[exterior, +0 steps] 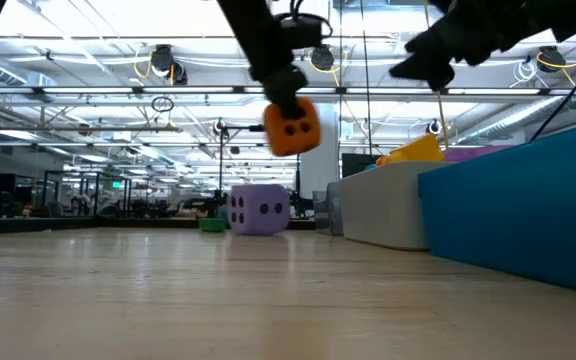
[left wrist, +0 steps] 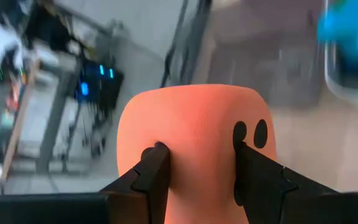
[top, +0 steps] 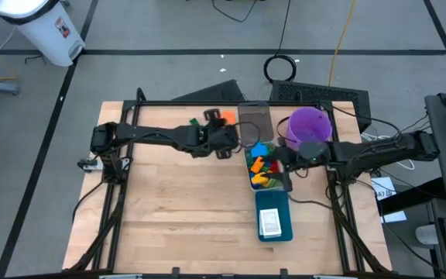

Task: Pick & Place Toys
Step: Put the orange dice into the black transparent bin

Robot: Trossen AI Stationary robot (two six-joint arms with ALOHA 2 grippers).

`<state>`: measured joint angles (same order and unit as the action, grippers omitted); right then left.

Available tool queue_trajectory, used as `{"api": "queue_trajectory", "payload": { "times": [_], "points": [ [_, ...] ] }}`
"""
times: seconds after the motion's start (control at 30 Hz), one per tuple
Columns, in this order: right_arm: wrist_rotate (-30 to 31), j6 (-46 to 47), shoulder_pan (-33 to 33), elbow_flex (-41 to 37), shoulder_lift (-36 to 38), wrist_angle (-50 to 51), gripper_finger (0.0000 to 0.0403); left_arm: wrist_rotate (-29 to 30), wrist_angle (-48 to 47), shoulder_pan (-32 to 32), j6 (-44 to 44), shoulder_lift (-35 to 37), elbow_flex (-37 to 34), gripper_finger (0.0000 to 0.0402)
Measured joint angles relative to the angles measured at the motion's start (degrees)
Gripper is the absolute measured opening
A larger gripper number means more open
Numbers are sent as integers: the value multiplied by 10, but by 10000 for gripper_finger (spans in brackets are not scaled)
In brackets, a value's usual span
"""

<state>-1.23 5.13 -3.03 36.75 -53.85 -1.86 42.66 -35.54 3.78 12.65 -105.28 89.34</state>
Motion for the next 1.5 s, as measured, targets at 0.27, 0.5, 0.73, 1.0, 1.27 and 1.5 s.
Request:
{"api": "queue_trajectory", "payload": {
  "times": [0.27,0.5,0.73,1.0,1.27,1.5],
  "points": [
    [-1,13,-1,0,71,21,228,-129,172,37,112,-2,-1,156],
    [-2,-7,-1,0,77,26,228,-211,236,85,158,-31,-1,156],
    [-3,-15,-1,0,76,30,228,-187,302,106,211,-122,-2,156],
    [-3,-18,-1,0,76,30,228,-194,335,120,226,-157,-2,156],
    [-3,-18,-1,0,76,30,228,-231,344,129,203,-156,-1,160],
    [-3,-15,-1,0,76,30,228,-203,356,142,153,-156,-1,222]
  ]
}}
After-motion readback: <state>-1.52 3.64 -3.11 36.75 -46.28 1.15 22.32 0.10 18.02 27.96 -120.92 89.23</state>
